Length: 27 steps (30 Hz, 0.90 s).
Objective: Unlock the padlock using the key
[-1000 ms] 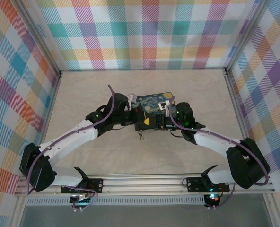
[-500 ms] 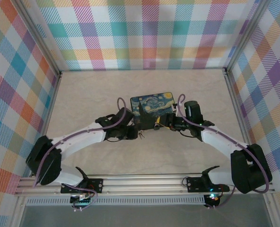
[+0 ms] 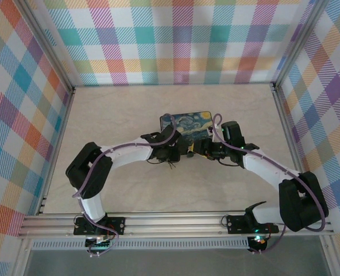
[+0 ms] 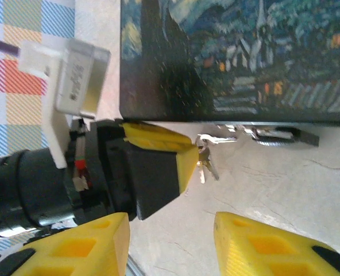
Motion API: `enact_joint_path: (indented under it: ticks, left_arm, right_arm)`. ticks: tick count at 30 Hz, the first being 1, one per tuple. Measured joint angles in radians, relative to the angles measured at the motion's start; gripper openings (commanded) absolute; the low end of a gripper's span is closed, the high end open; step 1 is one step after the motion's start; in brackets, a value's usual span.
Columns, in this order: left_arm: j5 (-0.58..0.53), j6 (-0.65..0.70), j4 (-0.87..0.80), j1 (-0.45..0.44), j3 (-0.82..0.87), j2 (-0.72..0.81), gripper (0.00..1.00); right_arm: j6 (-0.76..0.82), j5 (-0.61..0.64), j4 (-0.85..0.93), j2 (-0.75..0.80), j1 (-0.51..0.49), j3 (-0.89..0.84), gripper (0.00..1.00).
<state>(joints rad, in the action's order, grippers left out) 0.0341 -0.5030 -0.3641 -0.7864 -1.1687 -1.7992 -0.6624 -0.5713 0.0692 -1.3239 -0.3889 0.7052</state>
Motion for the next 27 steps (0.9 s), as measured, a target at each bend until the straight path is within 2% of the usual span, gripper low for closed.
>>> enact_joint_path:
  ticks: [5,8,15,19,27]
  left_arm:
    - [-0.006,0.011,0.009,0.011,-0.057,-0.053,0.23]
    - [-0.007,0.023,0.001,0.018,-0.061,-0.060,0.27]
    - [-0.029,0.020,-0.068,0.017,-0.008,0.002,0.36]
    - [-0.027,-0.001,-0.078,0.016,0.063,0.062,0.36]
    - [-0.017,-0.042,-0.025,0.016,0.109,0.046,0.32]
  right_arm:
    - [0.017,0.003,0.003,-0.046,0.009,0.006,0.44]
    - [0.024,0.003,0.005,-0.059,0.016,0.014,0.45]
    - [0.039,0.003,0.014,-0.058,0.016,0.023,0.46]
    - [0.047,0.004,0.026,-0.044,0.016,0.023,0.46]
    - [0.051,0.008,0.053,0.002,0.016,0.023,0.46]
